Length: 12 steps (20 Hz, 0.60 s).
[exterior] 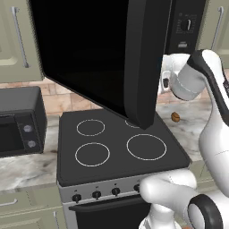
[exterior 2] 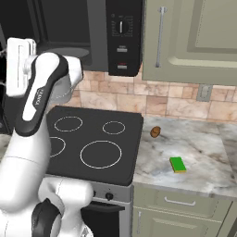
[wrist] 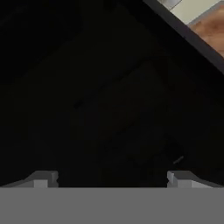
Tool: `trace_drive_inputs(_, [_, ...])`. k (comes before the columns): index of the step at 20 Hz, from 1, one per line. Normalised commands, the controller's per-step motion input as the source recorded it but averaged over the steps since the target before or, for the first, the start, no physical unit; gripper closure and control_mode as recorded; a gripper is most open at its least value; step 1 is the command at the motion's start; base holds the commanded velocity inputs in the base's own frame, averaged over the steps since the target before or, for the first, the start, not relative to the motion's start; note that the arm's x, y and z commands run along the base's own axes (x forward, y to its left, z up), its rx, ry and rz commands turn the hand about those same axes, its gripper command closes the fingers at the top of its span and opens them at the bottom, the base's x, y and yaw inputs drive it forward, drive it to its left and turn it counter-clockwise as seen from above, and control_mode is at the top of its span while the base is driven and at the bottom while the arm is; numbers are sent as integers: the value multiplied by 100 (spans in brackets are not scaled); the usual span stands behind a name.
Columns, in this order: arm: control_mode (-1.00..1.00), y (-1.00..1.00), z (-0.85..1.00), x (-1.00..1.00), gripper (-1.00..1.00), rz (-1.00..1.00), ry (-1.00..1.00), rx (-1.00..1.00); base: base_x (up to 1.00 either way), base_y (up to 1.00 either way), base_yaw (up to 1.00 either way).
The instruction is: Place the sponge inside the microwave to prepare for sanitizing.
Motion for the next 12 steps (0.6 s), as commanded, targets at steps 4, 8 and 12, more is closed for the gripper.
trace_drive_inputs(4, [-100, 81, 0, 8, -100, 30, 23, -7, 0, 0, 0])
trace_drive_inputs(8, [-100, 91, 0, 0, -100, 31, 18, -6, 0, 0, 0])
trace_drive_inputs(12, [-100, 100, 0, 0, -100, 26, 13, -7, 0, 0, 0])
